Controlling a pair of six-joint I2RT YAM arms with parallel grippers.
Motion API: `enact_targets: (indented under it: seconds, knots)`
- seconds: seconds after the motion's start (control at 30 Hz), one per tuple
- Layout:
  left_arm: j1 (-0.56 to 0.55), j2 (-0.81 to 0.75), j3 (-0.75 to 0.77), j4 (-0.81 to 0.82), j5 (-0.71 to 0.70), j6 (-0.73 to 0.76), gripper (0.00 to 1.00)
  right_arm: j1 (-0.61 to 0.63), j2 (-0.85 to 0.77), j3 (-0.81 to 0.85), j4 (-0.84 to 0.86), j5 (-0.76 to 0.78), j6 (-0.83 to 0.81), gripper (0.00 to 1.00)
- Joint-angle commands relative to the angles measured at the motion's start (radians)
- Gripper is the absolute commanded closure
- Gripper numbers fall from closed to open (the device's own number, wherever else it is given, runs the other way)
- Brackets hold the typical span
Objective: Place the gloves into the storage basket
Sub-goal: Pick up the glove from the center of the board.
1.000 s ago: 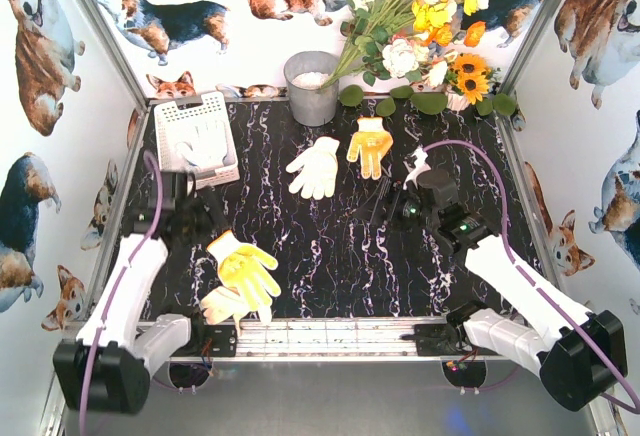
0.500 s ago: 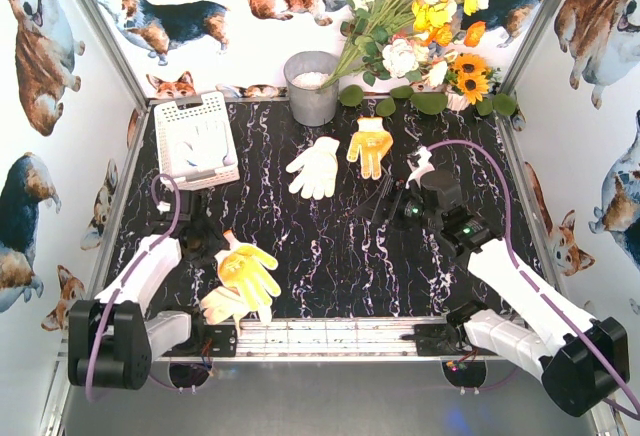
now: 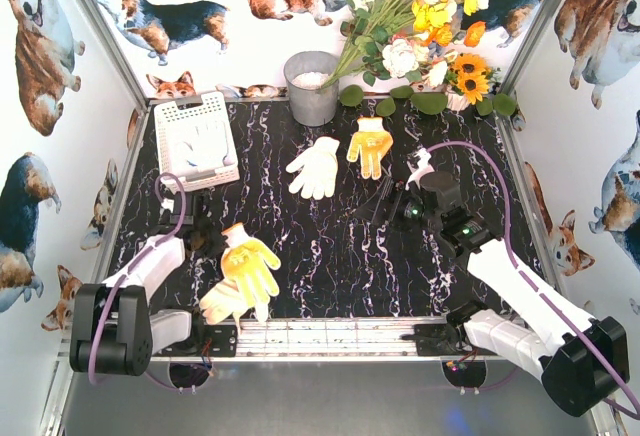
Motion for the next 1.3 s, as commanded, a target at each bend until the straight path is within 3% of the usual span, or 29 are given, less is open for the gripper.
enact_targets:
  seconds: [0.0,0.17,0.33,0.53,0.7,0.87,1.07,1.27]
  knots:
    - [-0.026,-0.026,0.041,0.103,0.060,0.081,1.00,-0.007,-0.017,0.010,0.053,0.016,-0.011,0.24]
    - [-0.094,-0.021,0.122,0.192,0.177,0.155,1.00,-0.007,0.011,0.015,0.084,-0.001,-0.010,0.23]
    - [-0.234,0.043,0.208,0.271,0.290,0.207,1.00,-0.007,0.038,0.013,0.127,-0.048,-0.010,0.23]
    - [-0.347,0.131,0.358,0.335,0.519,0.215,1.00,-0.007,0.070,0.075,0.109,-0.184,-0.158,0.18]
    - [-0.409,0.181,0.502,0.228,0.693,0.278,1.00,-0.007,0.117,0.176,0.036,-0.372,-0.307,0.16]
    - [-0.461,0.210,0.628,0.040,0.780,0.390,1.00,-0.007,0.125,0.240,-0.031,-0.386,-0.425,0.14]
    - [-0.505,0.204,0.656,0.014,0.835,0.398,1.00,-0.007,0.162,0.333,-0.149,-0.371,-0.542,0.13]
    - [-0.536,0.211,0.673,0.008,0.845,0.402,1.00,-0.002,0.225,0.382,-0.152,-0.554,-0.533,0.15]
